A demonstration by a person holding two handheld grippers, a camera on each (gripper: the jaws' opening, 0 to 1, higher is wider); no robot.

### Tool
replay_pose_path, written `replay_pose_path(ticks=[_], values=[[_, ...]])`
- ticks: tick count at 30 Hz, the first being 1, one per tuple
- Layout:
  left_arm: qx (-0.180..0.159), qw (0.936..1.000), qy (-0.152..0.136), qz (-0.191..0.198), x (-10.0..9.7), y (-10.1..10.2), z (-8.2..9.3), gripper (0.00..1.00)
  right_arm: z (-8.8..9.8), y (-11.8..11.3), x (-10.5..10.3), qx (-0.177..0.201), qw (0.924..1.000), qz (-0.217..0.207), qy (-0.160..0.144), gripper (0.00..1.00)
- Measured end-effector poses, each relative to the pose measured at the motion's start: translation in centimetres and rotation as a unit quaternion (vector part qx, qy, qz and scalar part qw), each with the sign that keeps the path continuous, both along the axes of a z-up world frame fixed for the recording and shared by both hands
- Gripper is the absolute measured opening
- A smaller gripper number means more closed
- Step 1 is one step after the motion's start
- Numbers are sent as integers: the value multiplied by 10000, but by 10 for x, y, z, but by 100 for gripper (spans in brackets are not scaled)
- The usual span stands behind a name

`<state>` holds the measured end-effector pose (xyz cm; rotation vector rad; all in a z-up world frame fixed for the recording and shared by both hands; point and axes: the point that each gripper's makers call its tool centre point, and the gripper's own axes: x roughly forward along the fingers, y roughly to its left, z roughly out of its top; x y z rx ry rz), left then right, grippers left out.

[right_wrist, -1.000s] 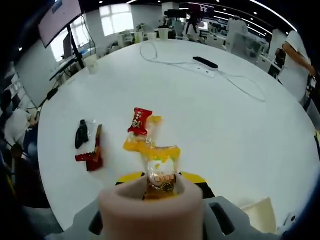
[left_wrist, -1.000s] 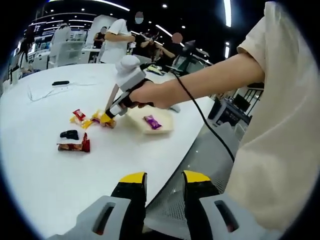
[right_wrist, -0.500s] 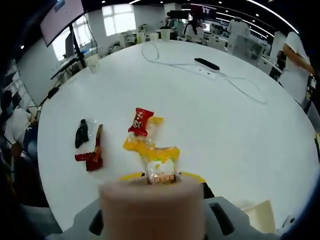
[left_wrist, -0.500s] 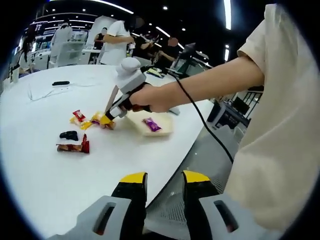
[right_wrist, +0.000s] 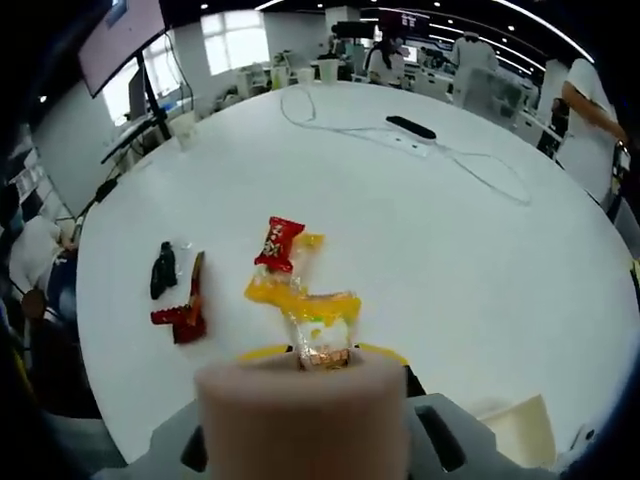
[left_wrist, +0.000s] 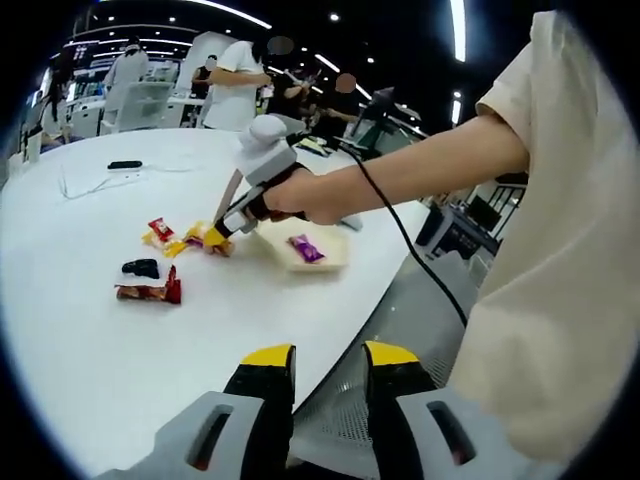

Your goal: Place the target food into the container with the food tongs after gripping and lifting it, then release it inside without dropping or visibly crushing the food.

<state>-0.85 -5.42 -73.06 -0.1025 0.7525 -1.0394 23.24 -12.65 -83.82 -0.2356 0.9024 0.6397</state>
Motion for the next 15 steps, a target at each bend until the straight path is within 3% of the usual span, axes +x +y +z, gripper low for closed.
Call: replay_pose_path(ticks=[9, 15], values=[[33, 10000, -21, 74, -1, 5, 1, 25, 1, 1, -3, -43, 9999, 150, -32, 20], [27, 9999, -6, 103, -3, 6, 1, 25, 4, -6, -2, 43, 10000, 0, -30, 20]])
